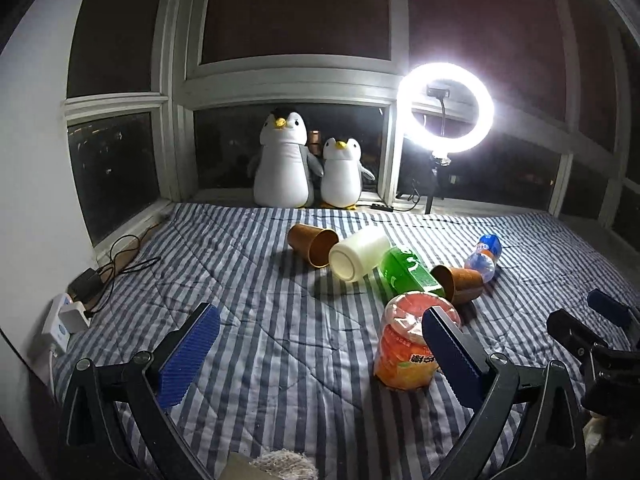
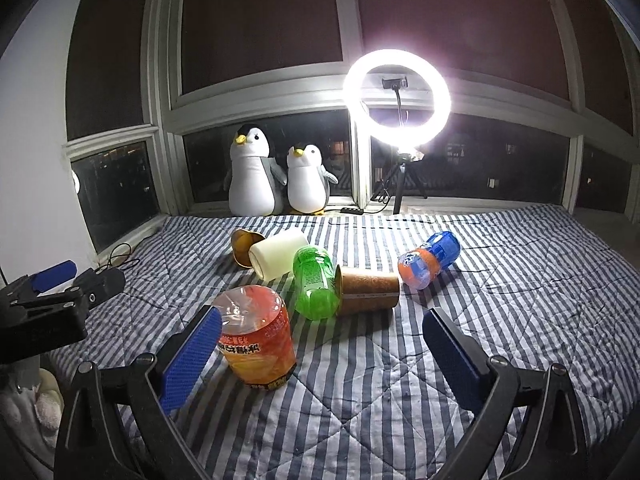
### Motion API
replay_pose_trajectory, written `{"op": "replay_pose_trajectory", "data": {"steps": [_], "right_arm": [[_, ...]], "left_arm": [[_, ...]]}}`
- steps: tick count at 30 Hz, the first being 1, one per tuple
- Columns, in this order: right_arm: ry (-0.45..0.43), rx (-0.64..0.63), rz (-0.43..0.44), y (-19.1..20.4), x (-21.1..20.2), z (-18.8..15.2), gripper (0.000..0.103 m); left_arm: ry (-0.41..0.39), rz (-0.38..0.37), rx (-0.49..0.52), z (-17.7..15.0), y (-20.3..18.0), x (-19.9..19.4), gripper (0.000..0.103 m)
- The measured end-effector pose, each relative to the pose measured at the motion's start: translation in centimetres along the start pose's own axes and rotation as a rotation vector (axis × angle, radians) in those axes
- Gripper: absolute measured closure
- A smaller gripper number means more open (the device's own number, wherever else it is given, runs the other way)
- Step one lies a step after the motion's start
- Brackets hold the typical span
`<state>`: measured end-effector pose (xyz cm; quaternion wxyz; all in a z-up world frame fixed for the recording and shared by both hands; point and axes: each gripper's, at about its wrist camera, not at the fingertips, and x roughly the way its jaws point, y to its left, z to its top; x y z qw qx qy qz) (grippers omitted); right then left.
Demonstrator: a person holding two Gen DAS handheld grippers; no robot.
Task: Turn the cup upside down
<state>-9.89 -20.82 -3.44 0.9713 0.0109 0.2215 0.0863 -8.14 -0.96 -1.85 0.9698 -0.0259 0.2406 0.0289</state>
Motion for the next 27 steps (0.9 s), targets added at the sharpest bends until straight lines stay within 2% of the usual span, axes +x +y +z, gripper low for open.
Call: {"op": "replay_pose_trajectory", "data": {"steps": [27], "right_arm": [[-0.010, -0.003, 0.001, 0.2, -0.6, -0.2, 0.003]], "left_arm": [[-0.019, -0.001, 0.004, 0.3, -0.3, -1.5, 0.001]]}}
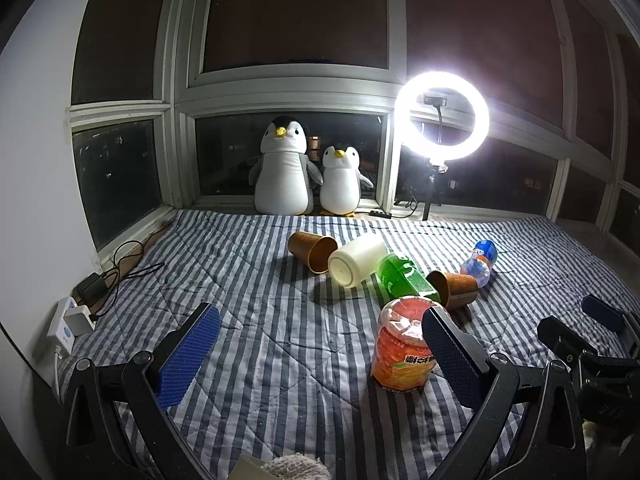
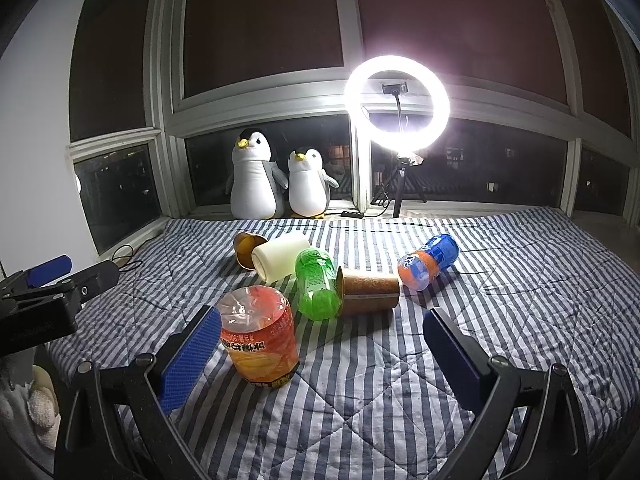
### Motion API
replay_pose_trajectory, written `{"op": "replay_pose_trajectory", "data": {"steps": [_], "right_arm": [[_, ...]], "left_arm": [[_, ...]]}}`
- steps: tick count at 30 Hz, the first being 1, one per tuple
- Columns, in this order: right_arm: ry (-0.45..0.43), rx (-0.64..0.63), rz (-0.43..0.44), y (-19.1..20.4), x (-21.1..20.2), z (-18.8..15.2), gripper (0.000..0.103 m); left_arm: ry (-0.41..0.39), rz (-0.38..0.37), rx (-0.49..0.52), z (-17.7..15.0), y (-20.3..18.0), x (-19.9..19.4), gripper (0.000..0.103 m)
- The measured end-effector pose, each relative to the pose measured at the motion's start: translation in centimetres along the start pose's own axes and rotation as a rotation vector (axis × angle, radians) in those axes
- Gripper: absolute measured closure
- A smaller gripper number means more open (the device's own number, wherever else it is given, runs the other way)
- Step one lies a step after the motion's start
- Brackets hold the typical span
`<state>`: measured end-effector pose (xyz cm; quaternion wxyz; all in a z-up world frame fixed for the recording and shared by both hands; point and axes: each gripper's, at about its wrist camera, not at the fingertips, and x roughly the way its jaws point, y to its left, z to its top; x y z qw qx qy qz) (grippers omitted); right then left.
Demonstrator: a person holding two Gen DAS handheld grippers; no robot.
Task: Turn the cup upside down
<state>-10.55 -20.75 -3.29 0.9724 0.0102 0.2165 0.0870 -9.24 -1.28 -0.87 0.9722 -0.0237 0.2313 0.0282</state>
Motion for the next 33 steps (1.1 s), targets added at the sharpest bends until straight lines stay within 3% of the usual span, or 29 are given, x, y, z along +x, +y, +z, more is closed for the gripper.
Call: {"op": "replay_pose_trajectory", "data": {"steps": [33], "right_arm": [[0.019, 0.016, 0.005, -0.12, 0.43, -0.51, 0.003]], "left_arm": [[0.000, -0.002, 0.008, 0.05, -0.29, 0.22, 0.001]]}}
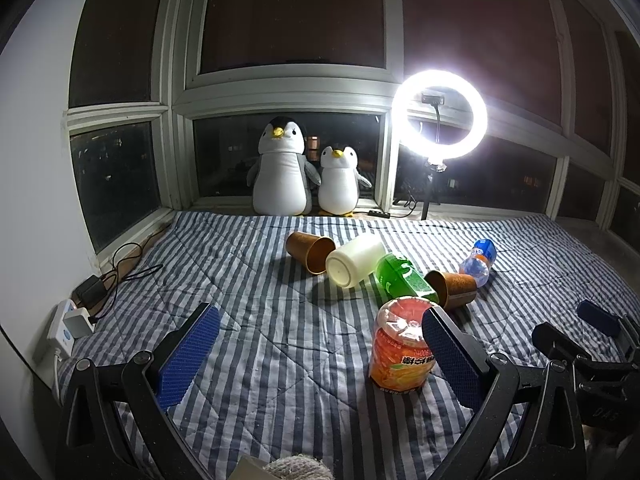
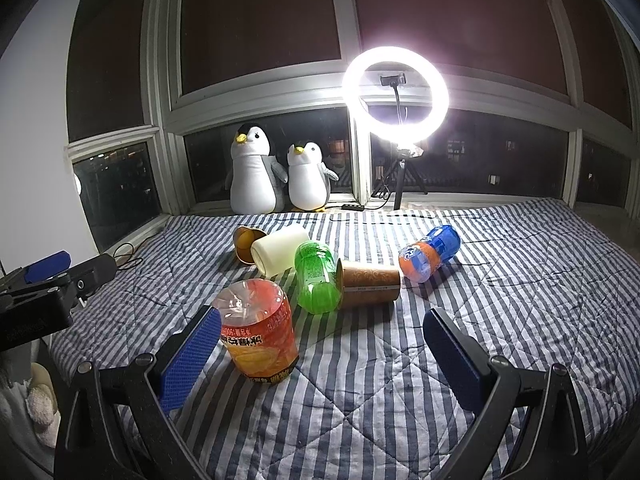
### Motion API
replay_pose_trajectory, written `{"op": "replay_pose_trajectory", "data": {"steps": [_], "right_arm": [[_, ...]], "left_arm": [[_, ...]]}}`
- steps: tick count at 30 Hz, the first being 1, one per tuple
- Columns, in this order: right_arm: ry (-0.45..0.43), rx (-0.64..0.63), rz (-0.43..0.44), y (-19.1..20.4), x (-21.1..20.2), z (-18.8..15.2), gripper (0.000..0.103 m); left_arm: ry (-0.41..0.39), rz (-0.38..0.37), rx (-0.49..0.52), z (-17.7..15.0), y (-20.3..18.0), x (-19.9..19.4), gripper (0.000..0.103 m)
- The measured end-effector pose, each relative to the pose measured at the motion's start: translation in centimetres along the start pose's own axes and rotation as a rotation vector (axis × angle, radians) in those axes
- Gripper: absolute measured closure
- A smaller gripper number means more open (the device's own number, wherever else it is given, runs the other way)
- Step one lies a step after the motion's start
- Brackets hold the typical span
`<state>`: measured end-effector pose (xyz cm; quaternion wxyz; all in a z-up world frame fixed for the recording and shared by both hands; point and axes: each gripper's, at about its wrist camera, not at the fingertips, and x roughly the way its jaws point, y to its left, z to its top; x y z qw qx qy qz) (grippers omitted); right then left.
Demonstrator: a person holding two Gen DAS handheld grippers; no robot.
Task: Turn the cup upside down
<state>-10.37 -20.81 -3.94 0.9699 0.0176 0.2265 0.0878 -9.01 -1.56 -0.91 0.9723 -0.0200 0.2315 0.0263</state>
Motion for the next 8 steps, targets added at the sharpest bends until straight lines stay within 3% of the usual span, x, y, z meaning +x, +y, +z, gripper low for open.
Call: {"op": "replay_pose_trajectory", "data": {"steps": [8], "right_arm": [[0.013, 0.003, 0.005, -0.01, 0.31, -0.23, 0.003]], "left_arm": [[0.002, 0.015, -0.011, -0.03, 0.32, 0.36, 0.001]]}}
